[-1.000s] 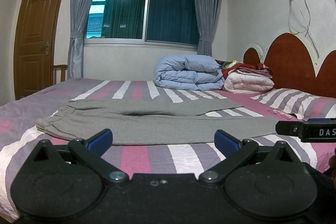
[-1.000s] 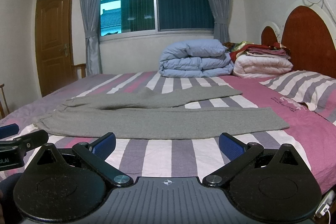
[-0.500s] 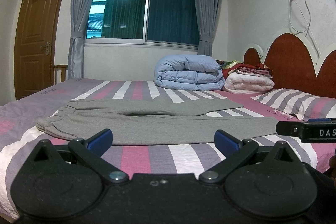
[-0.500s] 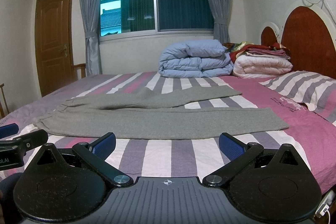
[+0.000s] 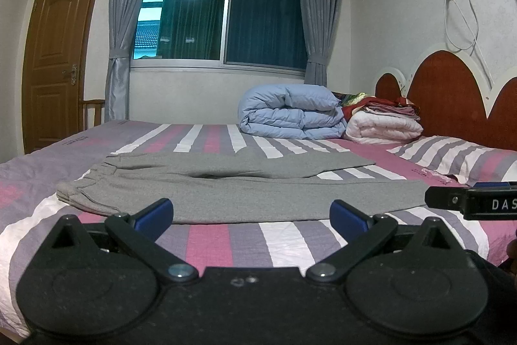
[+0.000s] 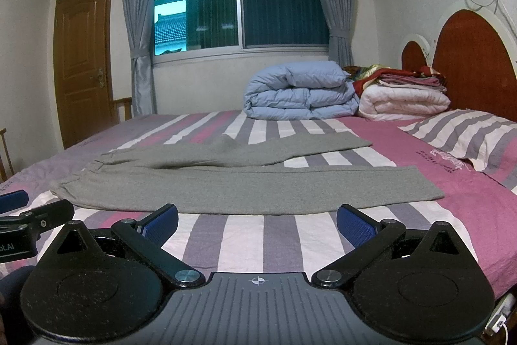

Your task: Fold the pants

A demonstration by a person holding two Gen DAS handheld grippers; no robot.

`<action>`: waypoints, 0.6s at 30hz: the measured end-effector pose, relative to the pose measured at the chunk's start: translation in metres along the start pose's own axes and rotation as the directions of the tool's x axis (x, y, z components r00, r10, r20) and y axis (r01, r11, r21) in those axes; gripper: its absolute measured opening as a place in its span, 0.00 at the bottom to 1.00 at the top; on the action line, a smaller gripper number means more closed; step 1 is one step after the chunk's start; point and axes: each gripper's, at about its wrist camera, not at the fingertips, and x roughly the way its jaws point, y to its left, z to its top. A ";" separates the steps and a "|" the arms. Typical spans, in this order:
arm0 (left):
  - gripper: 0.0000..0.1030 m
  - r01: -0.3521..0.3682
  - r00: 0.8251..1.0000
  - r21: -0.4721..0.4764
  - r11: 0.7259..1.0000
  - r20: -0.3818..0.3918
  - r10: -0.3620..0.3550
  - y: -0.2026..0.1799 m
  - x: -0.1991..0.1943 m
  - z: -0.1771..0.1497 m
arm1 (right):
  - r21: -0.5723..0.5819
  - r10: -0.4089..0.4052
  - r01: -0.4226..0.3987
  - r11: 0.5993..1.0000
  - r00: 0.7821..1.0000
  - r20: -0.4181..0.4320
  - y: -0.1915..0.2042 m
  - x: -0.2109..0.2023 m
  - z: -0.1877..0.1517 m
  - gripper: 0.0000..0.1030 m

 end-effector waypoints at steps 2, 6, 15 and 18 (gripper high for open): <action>0.94 0.000 1.000 0.000 1.000 -0.001 0.000 0.000 0.000 0.000 | 0.000 0.000 0.000 1.000 1.000 0.000 0.000 0.000 0.000 1.00; 0.94 0.000 1.000 0.000 1.000 0.000 0.000 0.000 0.000 0.000 | 0.000 0.000 0.000 1.000 1.000 0.000 0.000 -0.001 0.001 1.00; 0.94 -0.036 0.998 -0.047 0.998 -0.054 0.033 0.025 0.009 0.001 | 0.044 0.049 -0.048 0.998 0.999 -0.020 -0.011 0.007 0.003 1.00; 0.94 -0.070 0.989 -0.063 0.996 -0.138 0.061 0.046 0.025 0.010 | 0.025 0.098 -0.097 0.995 0.994 -0.040 -0.016 0.025 0.015 1.00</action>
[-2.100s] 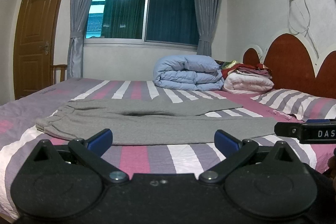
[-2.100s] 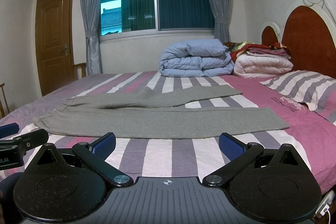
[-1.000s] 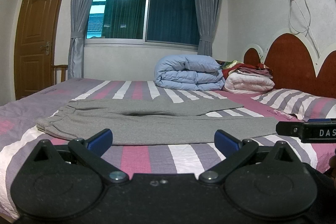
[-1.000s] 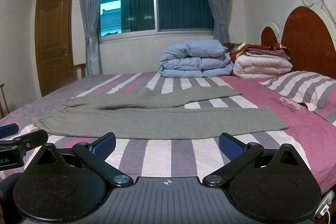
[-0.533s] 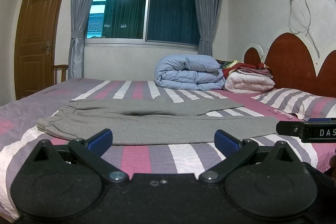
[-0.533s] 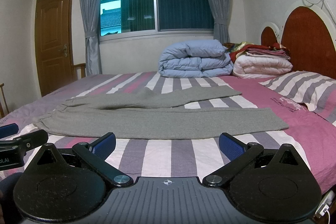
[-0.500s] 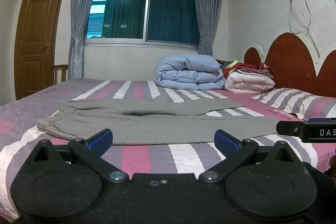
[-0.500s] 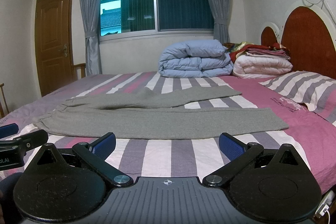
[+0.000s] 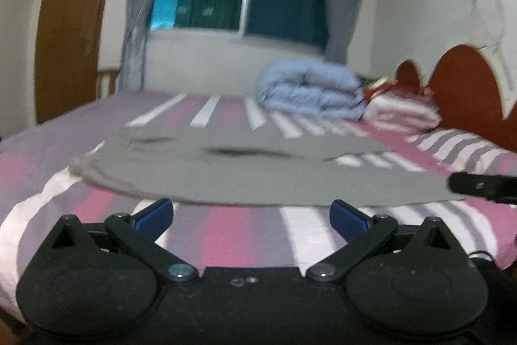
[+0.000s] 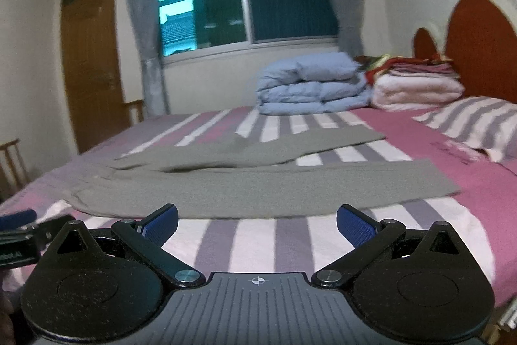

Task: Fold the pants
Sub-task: 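Lower both grippers onto the sweatpants leg hems, then grasp the leg hems with both grippers and lift them toward the waistband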

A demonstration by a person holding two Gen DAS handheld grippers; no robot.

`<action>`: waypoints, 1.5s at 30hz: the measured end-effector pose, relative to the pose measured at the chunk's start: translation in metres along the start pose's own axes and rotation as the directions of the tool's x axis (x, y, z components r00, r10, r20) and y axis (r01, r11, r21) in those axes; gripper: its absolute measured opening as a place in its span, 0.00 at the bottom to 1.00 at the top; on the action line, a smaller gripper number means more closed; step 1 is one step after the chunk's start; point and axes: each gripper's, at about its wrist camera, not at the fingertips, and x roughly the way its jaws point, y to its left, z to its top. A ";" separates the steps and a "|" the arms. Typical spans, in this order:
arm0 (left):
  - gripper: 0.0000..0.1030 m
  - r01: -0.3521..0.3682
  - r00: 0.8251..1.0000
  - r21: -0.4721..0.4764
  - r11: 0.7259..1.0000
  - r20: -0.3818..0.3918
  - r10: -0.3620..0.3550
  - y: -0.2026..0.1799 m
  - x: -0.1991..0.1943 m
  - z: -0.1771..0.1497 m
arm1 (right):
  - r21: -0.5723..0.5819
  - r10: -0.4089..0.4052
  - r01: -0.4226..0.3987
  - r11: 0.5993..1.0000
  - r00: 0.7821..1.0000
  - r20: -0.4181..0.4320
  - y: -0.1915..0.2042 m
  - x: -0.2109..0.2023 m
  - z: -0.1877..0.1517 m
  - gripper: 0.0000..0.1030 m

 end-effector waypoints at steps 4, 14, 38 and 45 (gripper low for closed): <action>0.94 -0.059 0.998 0.056 0.997 0.006 0.059 0.028 0.020 0.021 | -0.060 0.008 -0.007 0.998 1.000 0.004 -0.002 0.030 0.023 1.00; 0.94 -0.100 0.991 0.085 0.991 -0.082 0.107 0.148 0.121 0.105 | -0.165 0.128 -0.126 0.978 0.992 0.004 0.011 0.164 0.111 1.00; 0.73 0.015 0.917 0.168 0.986 -0.395 0.053 0.316 0.469 0.144 | -0.290 0.211 -0.359 0.887 0.874 -0.438 0.044 0.639 0.119 0.69; 0.46 0.134 0.894 0.077 0.988 -0.440 -0.087 0.327 0.501 0.145 | -0.287 0.267 -0.433 0.854 0.840 -0.473 0.041 0.646 0.115 0.54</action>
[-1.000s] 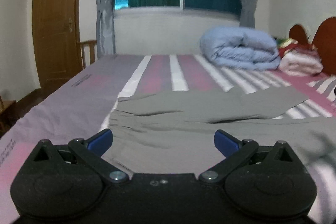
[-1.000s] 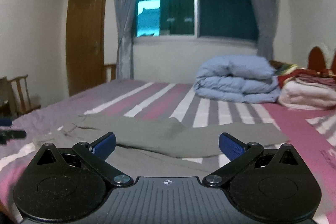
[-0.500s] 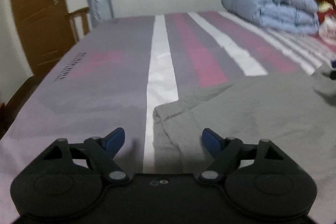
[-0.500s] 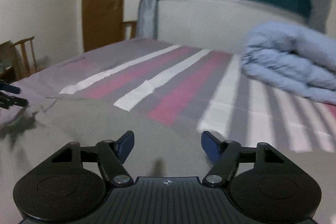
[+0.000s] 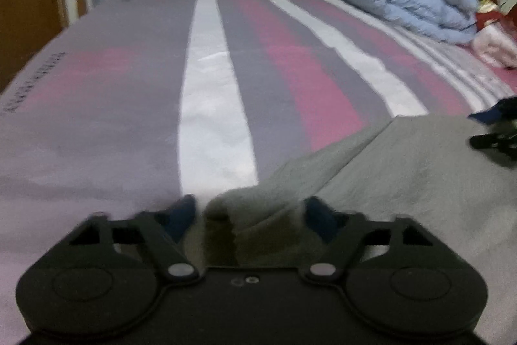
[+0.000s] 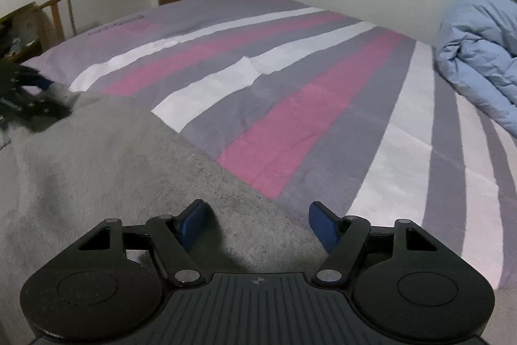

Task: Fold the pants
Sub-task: 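Grasp the leg hems with both grippers and lift them toward the waistband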

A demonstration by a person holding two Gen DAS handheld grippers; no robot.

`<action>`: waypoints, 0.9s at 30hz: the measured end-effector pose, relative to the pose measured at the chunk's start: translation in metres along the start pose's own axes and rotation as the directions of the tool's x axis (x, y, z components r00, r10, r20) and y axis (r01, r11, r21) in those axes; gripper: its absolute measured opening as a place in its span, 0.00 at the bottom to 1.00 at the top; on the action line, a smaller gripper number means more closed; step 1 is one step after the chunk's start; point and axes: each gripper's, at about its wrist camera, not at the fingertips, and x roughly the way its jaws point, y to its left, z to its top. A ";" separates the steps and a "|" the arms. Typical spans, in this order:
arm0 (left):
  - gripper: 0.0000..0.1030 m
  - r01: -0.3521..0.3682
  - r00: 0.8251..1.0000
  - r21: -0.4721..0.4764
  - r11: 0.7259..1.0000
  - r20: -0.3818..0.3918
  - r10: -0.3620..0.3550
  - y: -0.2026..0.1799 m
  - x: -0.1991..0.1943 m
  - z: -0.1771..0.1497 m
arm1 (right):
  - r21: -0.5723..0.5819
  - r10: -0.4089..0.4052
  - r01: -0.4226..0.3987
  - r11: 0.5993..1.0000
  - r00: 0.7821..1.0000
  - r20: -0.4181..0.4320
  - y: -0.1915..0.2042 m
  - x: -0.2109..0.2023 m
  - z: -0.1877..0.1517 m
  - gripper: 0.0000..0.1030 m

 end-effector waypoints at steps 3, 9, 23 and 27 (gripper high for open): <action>0.21 0.044 0.999 0.006 0.999 0.027 -0.044 0.002 -0.006 0.001 | -0.022 0.008 -0.008 1.000 1.000 -0.013 0.005 -0.002 0.002 0.12; 0.16 0.081 0.971 0.051 0.995 0.223 -0.091 0.003 -0.060 -0.018 | -0.032 0.004 -0.002 0.999 0.997 0.078 0.023 -0.057 0.006 0.05; 0.16 0.153 0.908 0.182 0.971 0.362 -0.211 -0.041 -0.219 -0.110 | -0.203 -0.051 0.092 0.975 0.979 0.199 0.171 -0.237 -0.086 0.04; 0.18 0.132 0.946 0.167 0.977 0.272 -0.174 -0.055 -0.222 -0.160 | -0.127 -0.050 0.069 0.989 0.988 0.147 0.211 -0.239 -0.148 0.04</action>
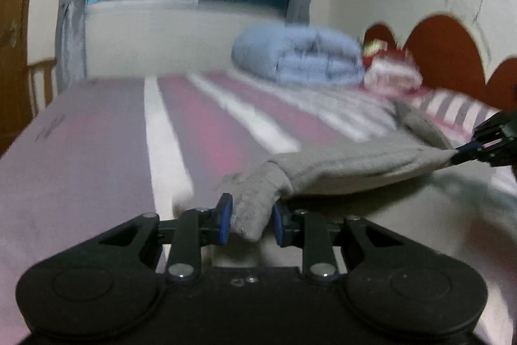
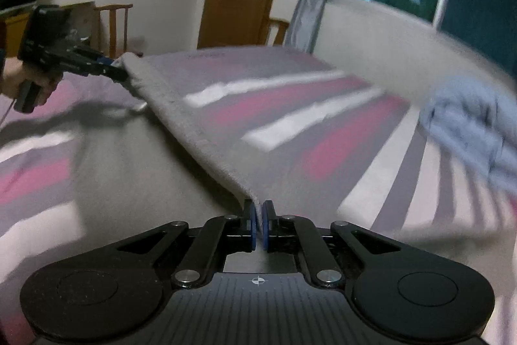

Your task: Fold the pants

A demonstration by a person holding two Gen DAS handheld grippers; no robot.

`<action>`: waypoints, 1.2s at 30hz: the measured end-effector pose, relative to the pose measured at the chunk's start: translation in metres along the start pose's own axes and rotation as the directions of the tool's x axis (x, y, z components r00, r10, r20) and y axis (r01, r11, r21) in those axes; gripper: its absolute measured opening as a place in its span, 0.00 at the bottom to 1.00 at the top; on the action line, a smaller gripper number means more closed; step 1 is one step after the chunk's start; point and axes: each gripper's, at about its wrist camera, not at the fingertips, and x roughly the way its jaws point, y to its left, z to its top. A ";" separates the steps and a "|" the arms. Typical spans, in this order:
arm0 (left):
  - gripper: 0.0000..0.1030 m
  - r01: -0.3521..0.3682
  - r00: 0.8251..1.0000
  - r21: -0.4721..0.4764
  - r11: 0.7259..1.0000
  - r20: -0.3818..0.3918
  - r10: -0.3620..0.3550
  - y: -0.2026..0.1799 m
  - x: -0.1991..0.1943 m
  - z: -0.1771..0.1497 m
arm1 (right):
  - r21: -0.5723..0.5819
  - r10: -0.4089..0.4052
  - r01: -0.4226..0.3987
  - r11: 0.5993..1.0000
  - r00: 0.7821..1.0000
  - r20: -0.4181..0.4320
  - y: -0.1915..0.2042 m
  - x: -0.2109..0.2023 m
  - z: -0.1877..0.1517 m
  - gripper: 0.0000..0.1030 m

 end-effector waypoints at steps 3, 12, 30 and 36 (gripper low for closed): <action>0.27 -0.067 0.992 -0.063 0.996 -0.108 0.060 -0.012 -0.012 -0.032 | 0.100 -0.008 0.013 0.995 0.998 -0.057 0.025 0.002 -0.036 0.07; 0.45 -0.186 0.981 -0.472 0.862 -0.040 0.190 -0.027 -0.061 -0.038 | 0.441 -0.145 0.096 0.892 0.986 0.078 0.016 -0.038 -0.033 0.58; 0.36 -0.090 0.996 -0.825 0.558 -0.084 0.038 0.009 -0.003 -0.061 | 0.831 -0.066 0.061 0.553 0.997 -0.030 -0.056 0.012 -0.061 0.07; 0.36 -0.069 0.998 -0.799 0.598 -0.057 0.039 -0.011 -0.016 -0.051 | 0.797 -0.073 0.067 0.600 0.997 -0.029 -0.049 0.003 -0.060 0.06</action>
